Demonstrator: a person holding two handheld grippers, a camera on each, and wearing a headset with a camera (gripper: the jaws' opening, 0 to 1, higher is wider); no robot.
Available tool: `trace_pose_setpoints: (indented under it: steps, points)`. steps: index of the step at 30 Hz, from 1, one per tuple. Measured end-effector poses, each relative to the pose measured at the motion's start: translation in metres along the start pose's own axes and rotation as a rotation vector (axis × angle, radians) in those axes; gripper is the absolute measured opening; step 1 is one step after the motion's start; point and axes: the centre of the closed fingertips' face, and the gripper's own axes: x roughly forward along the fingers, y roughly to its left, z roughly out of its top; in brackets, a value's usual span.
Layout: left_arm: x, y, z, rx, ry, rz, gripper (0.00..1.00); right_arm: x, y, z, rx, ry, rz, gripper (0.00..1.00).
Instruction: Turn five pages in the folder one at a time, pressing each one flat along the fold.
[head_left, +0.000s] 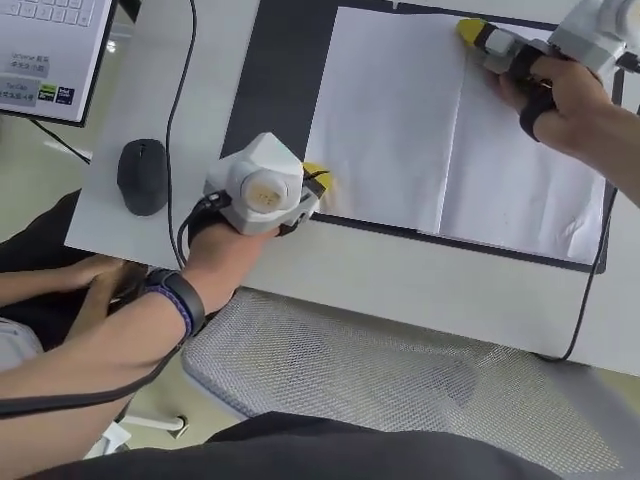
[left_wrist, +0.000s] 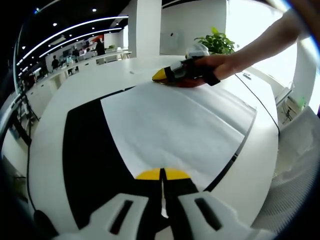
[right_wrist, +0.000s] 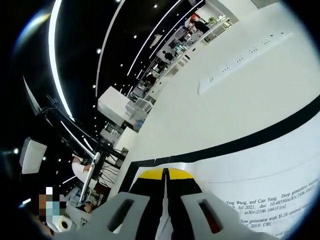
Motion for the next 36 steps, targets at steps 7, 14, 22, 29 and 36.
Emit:
trace_pose_setpoints:
  steps: [7,14,22,29,36]
  points:
    - [0.0,0.0,0.0,-0.001,0.0,0.002,0.0,0.005,-0.002,0.004,-0.008,0.0,-0.008,0.0]
    - [0.0,0.0,-0.001,0.0,0.001,0.001,0.0,-0.006,0.005,-0.014,-0.055,0.058,0.01,0.0]
    - [-0.001,-0.001,0.0,0.005,-0.002,0.001,0.0,-0.029,0.018,-0.041,-0.081,0.094,0.056,0.0]
    - [0.0,-0.001,0.001,0.006,-0.006,-0.002,0.0,-0.047,0.028,-0.059,-0.087,0.118,0.085,0.0]
    - [0.0,-0.001,0.002,0.011,-0.006,-0.003,0.0,-0.065,0.041,-0.081,-0.103,0.153,0.121,0.0]
